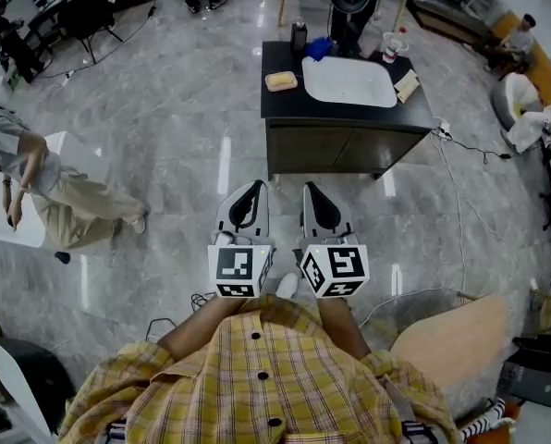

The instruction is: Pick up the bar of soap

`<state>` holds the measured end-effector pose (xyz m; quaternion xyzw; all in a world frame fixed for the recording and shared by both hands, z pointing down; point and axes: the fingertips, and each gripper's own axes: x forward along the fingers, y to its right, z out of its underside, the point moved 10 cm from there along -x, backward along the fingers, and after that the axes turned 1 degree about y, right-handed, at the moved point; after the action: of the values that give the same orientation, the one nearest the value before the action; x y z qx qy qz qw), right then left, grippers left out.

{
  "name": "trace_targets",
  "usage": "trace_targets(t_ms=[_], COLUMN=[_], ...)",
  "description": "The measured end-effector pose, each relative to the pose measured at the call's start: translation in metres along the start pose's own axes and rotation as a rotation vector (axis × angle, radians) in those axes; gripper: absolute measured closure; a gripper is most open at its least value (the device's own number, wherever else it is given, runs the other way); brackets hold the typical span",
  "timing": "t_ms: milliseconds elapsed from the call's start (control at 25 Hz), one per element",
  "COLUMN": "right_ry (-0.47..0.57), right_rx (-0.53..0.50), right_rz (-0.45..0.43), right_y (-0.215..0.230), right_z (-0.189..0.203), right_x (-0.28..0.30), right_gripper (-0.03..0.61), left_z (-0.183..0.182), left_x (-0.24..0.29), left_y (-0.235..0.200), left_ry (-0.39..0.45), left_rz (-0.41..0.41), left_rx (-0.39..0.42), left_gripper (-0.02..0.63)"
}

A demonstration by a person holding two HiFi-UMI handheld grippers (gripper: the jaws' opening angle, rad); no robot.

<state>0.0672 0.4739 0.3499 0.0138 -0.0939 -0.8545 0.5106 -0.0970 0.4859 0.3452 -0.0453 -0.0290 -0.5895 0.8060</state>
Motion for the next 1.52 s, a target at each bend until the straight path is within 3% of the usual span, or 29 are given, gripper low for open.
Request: trace_targets(t_ms=[520,840,1520], right_ry=[-0.01,-0.017,-0.057], right_rx=[0.019,0.037,0.006], right_rz=[-0.032,-0.039,-0.032], right_y=[0.048,0.07,0.094], right_z=[0.003,0.01,0.01], right_x=[-0.014,-0.01,0.107], right_gripper=[0.56,0.558,0.558], left_z=[0.006,0.025,0.035], left_x=[0.019,0.033,0.134], left_y=[0.035,0.035,-0.038], left_ry=[-0.021,-0.065,-0.08], left_rz=[-0.063,-0.098,-0.114], left_rx=[0.006,-0.019,-0.068], left_gripper=[0.604,0.604,0.604])
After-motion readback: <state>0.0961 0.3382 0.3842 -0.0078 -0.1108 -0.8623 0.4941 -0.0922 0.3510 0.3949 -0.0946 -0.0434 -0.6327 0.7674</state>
